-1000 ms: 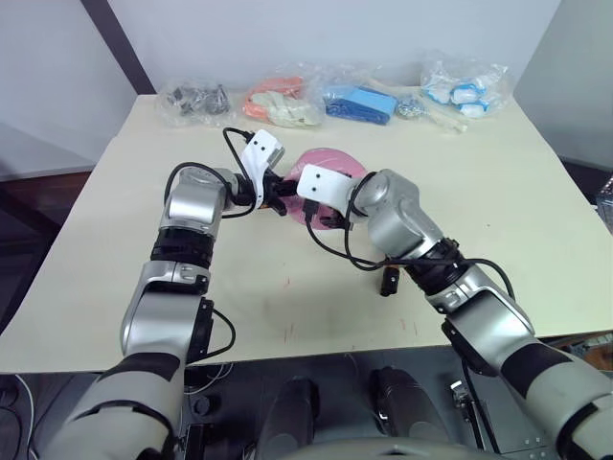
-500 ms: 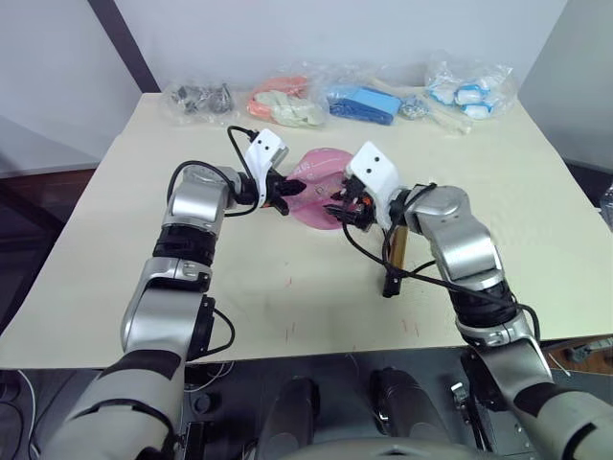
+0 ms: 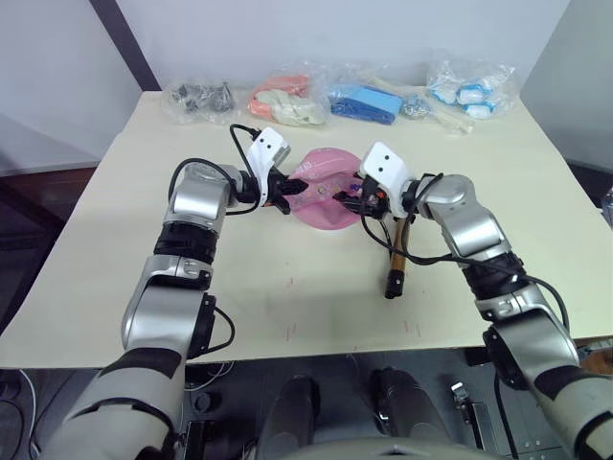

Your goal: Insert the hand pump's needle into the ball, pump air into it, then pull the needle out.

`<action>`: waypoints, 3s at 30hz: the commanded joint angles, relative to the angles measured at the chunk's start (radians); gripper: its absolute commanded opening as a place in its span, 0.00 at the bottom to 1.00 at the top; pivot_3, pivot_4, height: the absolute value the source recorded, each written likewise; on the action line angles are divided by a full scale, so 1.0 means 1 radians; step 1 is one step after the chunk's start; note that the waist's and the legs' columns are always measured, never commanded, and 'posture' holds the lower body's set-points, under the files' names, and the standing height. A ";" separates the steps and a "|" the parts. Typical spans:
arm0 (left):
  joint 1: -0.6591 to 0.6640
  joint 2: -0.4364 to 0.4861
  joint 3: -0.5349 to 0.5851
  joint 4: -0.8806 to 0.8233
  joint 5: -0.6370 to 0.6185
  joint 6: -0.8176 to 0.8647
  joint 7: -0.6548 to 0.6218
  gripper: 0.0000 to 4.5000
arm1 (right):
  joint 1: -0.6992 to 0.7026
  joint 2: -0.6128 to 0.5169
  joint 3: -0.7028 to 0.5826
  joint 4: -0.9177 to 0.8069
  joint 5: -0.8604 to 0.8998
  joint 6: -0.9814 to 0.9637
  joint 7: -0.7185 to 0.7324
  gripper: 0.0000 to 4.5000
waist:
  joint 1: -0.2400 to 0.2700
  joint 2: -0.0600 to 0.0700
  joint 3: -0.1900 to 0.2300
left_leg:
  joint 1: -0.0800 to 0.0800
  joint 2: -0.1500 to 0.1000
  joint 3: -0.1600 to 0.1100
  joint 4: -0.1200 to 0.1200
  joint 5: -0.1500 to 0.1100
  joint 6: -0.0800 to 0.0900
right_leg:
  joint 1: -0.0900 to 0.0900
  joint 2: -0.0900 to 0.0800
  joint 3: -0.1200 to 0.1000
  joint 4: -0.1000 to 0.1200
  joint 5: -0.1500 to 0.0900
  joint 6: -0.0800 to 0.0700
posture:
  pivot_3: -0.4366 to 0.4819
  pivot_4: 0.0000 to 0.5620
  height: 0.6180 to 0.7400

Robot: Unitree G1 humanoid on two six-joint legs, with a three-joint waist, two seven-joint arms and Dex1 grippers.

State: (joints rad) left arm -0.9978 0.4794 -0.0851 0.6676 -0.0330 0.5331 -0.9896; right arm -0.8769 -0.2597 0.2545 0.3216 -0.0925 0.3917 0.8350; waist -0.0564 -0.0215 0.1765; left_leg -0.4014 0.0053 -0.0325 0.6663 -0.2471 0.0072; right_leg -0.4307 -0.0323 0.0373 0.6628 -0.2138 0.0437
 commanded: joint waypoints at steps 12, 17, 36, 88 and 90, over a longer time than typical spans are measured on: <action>-0.001 -0.006 -0.015 0.016 -0.008 -0.010 -0.016 0.00 | -0.146 0.029 0.068 0.283 -0.062 -0.221 -0.010 0.35 | 0.003 0.000 0.000 | 0.000 0.000 0.000 0.000 0.000 0.000 | 0.000 -0.001 0.000 0.000 0.000 0.000 | 0.48 0.27 1.00; 0.001 -0.006 -0.014 0.014 -0.008 -0.011 -0.014 0.00 | -0.154 0.023 0.086 0.315 -0.089 -0.247 -0.006 0.35 | 0.003 0.000 0.000 | 0.000 0.000 0.000 0.000 0.000 0.000 | 0.000 0.000 0.000 0.000 0.000 0.000 | 0.48 0.27 1.00; -0.004 -0.008 -0.015 0.027 -0.006 -0.021 -0.016 0.00 | -0.175 0.040 0.079 0.354 -0.110 -0.246 -0.026 0.35 | 0.003 0.000 0.000 | 0.000 0.000 0.000 0.000 0.000 0.000 | 0.000 -0.001 0.000 0.000 0.000 0.000 | 0.48 0.27 1.00; 0.021 -0.038 -0.007 0.010 -0.019 -0.005 0.002 0.00 | -0.199 0.383 -0.059 0.143 0.037 0.607 -0.460 0.08 | -0.012 0.000 0.000 | 0.002 0.000 -0.002 0.000 0.000 0.000 | 0.000 0.000 0.001 0.003 0.000 0.000 | 0.48 0.27 1.00; 0.018 -0.039 -0.010 0.017 -0.016 -0.009 0.000 0.00 | -0.213 0.383 -0.051 0.196 0.032 0.563 -0.459 0.08 | -0.014 0.000 0.000 | 0.003 0.000 -0.002 0.000 0.000 0.000 | 0.000 0.000 0.002 0.003 0.000 0.000 | 0.48 0.27 1.00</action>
State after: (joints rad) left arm -0.9852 0.4725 -0.0686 0.6818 -0.0342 0.5280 -0.9678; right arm -1.0698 0.0918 0.1730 0.5041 -0.0840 0.9916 0.3406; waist -0.0706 -0.0212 0.1760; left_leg -0.3982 0.0055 -0.0347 0.6666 -0.2470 0.0073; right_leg -0.4304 -0.0319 0.0399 0.6656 -0.2134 0.0436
